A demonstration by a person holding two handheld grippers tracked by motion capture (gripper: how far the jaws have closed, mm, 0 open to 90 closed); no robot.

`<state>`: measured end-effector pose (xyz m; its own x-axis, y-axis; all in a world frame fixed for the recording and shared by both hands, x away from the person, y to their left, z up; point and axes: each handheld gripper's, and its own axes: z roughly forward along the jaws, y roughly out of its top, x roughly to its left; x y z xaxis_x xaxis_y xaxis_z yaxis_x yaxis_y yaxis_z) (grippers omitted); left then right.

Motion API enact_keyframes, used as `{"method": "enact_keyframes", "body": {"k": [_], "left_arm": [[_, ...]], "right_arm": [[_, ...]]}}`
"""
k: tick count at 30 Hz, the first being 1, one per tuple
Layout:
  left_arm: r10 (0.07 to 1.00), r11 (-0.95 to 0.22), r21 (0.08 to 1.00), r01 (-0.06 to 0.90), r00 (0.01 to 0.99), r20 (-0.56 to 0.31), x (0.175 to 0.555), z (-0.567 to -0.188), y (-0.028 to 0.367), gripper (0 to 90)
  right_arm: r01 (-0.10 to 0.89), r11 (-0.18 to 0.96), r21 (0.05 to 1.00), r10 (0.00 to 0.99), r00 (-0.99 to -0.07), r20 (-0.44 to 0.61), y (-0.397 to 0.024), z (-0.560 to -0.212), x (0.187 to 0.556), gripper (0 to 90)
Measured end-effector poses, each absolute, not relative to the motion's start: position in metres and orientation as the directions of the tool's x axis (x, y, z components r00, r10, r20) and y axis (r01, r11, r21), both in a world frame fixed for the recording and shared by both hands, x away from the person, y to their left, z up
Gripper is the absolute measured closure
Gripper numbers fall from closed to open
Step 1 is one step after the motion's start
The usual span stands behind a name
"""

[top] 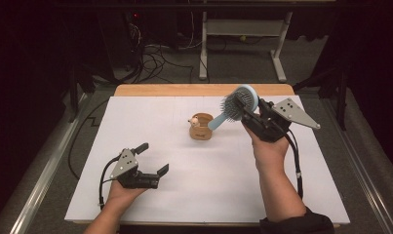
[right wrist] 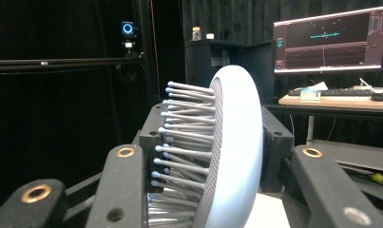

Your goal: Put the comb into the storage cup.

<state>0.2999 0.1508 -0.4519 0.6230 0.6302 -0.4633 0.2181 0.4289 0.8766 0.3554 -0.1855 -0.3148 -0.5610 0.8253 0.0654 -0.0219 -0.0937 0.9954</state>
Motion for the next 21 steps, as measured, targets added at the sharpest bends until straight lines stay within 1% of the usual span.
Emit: {"method": "enact_keyframes", "body": {"k": [12,21], "left_arm": [[0.630,0.429,0.878,0.214,0.625,-0.460,0.300,-0.452,0.152,0.5],[0.624,0.445,0.870,0.214,0.623,-0.472,0.302,-0.451,0.153,0.5]], "right_arm": [[-0.021,-0.087,0.996,0.835,-0.548,0.061,-0.173,-0.314,0.376,57.3],[-0.015,-0.093,0.996,0.833,-0.548,0.070,-0.165,-0.309,0.385,57.3]]}}
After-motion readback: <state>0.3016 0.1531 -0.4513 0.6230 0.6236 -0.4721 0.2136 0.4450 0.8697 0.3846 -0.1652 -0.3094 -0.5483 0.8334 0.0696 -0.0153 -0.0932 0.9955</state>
